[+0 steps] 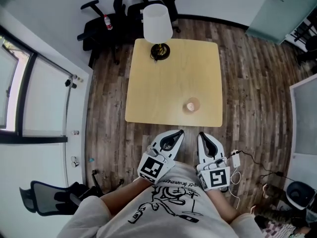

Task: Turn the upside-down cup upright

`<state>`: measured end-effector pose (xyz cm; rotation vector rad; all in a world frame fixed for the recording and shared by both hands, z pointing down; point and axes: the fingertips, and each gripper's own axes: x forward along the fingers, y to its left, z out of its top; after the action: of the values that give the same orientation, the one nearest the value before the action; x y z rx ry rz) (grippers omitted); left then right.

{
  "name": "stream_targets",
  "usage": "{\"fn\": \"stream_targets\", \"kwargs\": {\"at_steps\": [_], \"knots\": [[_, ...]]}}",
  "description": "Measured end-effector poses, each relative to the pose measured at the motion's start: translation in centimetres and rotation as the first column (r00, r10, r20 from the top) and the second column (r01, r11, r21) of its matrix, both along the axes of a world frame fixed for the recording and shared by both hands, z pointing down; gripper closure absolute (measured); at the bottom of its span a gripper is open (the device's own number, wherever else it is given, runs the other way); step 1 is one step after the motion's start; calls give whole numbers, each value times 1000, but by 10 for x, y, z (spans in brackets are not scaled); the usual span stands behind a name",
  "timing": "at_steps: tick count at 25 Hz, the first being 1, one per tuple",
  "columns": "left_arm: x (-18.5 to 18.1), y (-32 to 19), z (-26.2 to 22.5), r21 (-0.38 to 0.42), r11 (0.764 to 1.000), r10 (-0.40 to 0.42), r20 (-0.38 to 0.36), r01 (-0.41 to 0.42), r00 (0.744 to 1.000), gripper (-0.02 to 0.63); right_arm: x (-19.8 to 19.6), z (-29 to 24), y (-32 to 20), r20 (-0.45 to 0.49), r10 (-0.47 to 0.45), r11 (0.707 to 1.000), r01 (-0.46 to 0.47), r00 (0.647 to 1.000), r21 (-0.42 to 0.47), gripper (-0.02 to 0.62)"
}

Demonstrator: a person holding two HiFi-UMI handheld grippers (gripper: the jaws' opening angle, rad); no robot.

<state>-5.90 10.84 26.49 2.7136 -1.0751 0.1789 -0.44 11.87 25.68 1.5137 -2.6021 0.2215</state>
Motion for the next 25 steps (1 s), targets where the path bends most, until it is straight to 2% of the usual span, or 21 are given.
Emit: {"fn": "stream_targets", "kwargs": {"at_steps": [5,12,17,25], "knots": [[-8,-23,3,0,1000,10,-4,-10,1000,595,-5,2,-22,-3,31,999,-31,1000,13,572],[6,-26,16,-10,998,56,19,-56,998,595,13,10,-38,0,76,997,-76,997,4,572],[12,-31,19,-1,998,57,41,-57,998,595,16,12,-44,11,65,998,-65,998,10,572],[26,-48,23,-4,1000,7,59,-7,998,595,34,9,-55,1,23,1000,-23,1000,17,572]]}}
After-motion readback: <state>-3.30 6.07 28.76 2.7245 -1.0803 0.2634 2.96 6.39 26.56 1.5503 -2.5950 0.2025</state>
